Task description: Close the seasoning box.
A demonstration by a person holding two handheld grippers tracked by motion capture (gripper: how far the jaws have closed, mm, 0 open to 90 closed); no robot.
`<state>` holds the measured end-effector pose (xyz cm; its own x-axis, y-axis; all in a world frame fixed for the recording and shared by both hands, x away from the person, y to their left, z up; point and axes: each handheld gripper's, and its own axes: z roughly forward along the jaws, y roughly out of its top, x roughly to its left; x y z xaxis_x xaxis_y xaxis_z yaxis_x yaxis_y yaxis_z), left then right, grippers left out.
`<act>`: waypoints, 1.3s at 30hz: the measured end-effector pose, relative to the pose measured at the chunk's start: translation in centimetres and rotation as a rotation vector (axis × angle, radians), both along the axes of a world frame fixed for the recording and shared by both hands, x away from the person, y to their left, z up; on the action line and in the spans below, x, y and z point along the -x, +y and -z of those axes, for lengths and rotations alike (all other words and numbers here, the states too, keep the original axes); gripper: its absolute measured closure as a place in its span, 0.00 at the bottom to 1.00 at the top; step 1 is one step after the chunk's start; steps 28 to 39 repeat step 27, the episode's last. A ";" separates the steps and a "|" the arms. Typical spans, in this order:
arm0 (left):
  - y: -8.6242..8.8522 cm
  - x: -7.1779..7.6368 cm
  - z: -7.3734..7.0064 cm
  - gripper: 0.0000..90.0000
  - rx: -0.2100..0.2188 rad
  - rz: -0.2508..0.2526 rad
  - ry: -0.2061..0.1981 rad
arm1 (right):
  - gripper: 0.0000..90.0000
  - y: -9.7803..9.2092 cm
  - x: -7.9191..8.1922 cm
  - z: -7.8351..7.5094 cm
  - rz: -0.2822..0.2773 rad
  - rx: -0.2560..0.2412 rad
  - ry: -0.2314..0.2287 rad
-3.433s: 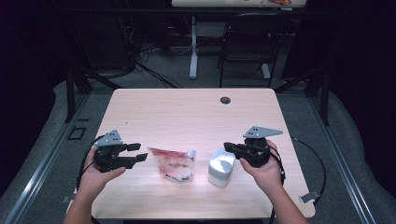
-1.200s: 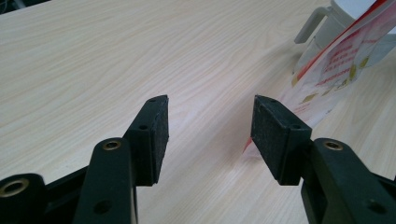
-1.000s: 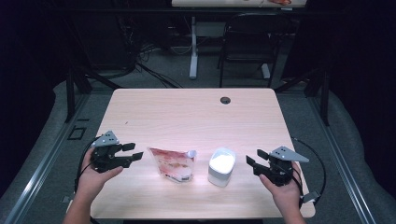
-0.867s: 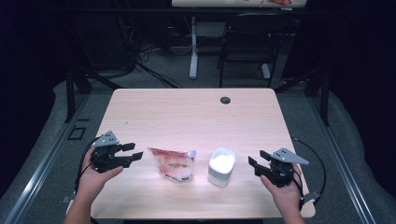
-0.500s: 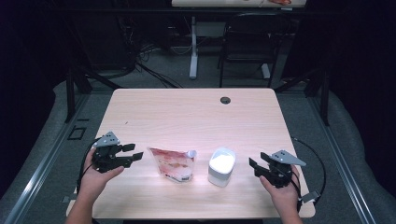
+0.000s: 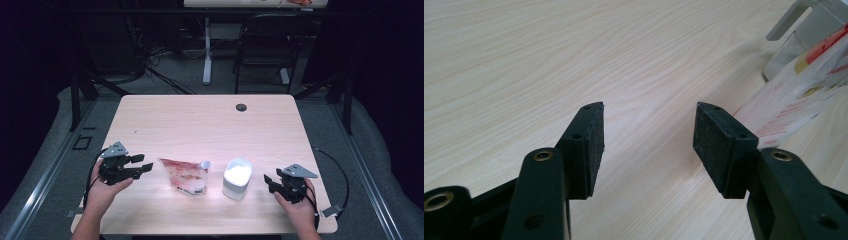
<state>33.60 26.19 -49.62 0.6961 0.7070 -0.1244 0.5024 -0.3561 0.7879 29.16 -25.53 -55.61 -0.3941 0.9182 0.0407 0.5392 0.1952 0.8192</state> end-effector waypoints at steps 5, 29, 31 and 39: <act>0.0 0.0 0.1 0.51 -0.002 -0.002 0.004 | 0.50 0.2 -0.1 0.2 0.001 -0.013 0.010; 0.1 -0.3 0.5 0.50 -0.028 -0.016 0.008 | 0.49 0.6 -0.1 0.3 -0.023 0.003 0.016; 0.1 -0.3 0.5 0.50 -0.028 -0.016 0.008 | 0.49 0.6 -0.1 0.3 -0.023 0.003 0.016; 0.1 -0.3 0.5 0.50 -0.028 -0.016 0.008 | 0.49 0.6 -0.1 0.3 -0.023 0.003 0.016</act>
